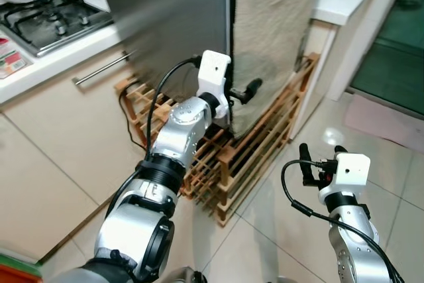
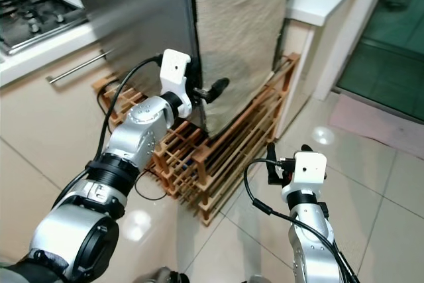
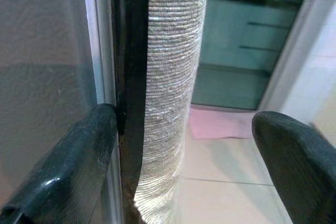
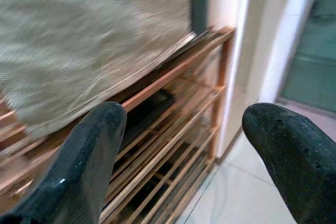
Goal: Restocking fridge
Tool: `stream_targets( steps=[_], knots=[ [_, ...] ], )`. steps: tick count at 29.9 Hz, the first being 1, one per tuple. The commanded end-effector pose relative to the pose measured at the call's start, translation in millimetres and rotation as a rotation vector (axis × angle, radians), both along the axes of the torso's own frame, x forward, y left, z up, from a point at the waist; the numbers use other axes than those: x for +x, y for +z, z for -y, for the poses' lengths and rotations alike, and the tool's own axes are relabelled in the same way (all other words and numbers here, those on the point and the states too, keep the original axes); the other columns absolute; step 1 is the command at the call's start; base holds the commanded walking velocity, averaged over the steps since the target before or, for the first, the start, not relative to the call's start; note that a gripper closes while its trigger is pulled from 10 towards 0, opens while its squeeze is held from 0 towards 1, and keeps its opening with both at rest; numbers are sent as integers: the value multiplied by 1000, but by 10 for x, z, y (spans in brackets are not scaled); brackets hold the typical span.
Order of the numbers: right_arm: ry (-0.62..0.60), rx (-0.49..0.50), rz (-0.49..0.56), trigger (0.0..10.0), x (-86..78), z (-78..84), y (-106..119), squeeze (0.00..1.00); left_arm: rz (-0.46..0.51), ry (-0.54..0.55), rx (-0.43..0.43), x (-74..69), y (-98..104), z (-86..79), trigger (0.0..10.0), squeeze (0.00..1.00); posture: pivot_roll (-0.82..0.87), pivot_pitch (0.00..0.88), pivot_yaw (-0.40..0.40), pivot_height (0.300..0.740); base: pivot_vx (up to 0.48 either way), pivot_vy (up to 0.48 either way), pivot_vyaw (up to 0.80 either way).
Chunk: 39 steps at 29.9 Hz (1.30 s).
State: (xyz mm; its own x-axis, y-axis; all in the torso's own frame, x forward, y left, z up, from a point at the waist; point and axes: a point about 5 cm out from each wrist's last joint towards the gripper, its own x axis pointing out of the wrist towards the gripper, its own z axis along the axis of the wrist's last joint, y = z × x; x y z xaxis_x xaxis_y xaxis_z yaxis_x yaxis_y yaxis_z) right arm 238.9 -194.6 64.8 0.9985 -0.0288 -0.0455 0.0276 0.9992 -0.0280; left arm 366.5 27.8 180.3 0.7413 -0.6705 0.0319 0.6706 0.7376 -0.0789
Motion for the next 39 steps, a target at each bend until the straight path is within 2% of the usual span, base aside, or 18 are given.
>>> stream_targets(
  steps=[1,4,7,11,16,20,22,23,24,27,28,29,30,31,35,39],
  knots=[
    [14,16,-57,10000,-68,-6,-109,0,123,-213,-52,-163,228,305,10000,0,-210,0,92,725,0,0,0],
    [17,18,-87,10000,-136,-11,-177,0,136,-283,-88,-204,271,353,10000,0,-218,0,94,725,0,0,0],
    [19,19,-90,10000,-148,-17,-186,0,137,-313,-98,-224,284,382,10000,0,-222,0,96,725,0,0,0],
    [22,21,-100,10000,-154,-19,-203,0,133,-404,-136,-311,315,447,10000,0,-226,0,96,725,0,0,0],
    [27,21,-105,10000,-157,-32,-206,0,123,-472,-155,-416,320,417,10000,0,-231,0,101,725,0,0,0],
    [15,22,-92,10000,-145,-39,-181,0,78,-355,-138,-383,211,188,10000,0,-225,0,103,725,0,0,0],
    [5,15,-75,10000,-127,-36,-146,0,56,-242,-131,-337,137,19,10000,0,-219,0,103,725,0,0,0],
    [5,15,-75,10000,-127,-36,-146,0,56,-242,-131,-337,137,19,10000,0,-219,0,103,725,0,0,0],
    [-4,12,-64,10000,-115,-29,-123,0,50,-181,-129,-315,106,-71,10000,0,-212,0,101,725,0,0,0],
    [-45,2,-18,10000,-30,13,-10,0,12,113,-104,-231,-76,-503,10000,0,-193,0,96,725,0,0,0],
    [-49,2,-9,10000,-15,19,9,0,3,161,-95,-223,-113,-575,10000,0,-188,0,95,725,0,0,0],
    [-50,2,23,10000,54,13,90,0,-29,329,-28,-236,-297,-844,10000,0,-168,0,88,725,0,0,0],
    [-50,2,23,10000,54,13,90,0,-29,329,-28,-236,-297,-844,10000,0,-168,0,88,725,0,0,0],
    [-47,2,42,10000,96,4,141,0,-44,424,30,-266,-412,-998,10000,0,-159,0,83,725,0,0,0],
    [-18,-3,76,10000,181,-56,225,0,-62,588,158,-362,-623,-1268,10000,0,-146,0,75,725,0,0,0],
    [24,0,98,10000,262,-112,275,0,-114,723,201,-458,-790,-1495,10000,0,-125,0,60,725,0,0,280]
  ],
)
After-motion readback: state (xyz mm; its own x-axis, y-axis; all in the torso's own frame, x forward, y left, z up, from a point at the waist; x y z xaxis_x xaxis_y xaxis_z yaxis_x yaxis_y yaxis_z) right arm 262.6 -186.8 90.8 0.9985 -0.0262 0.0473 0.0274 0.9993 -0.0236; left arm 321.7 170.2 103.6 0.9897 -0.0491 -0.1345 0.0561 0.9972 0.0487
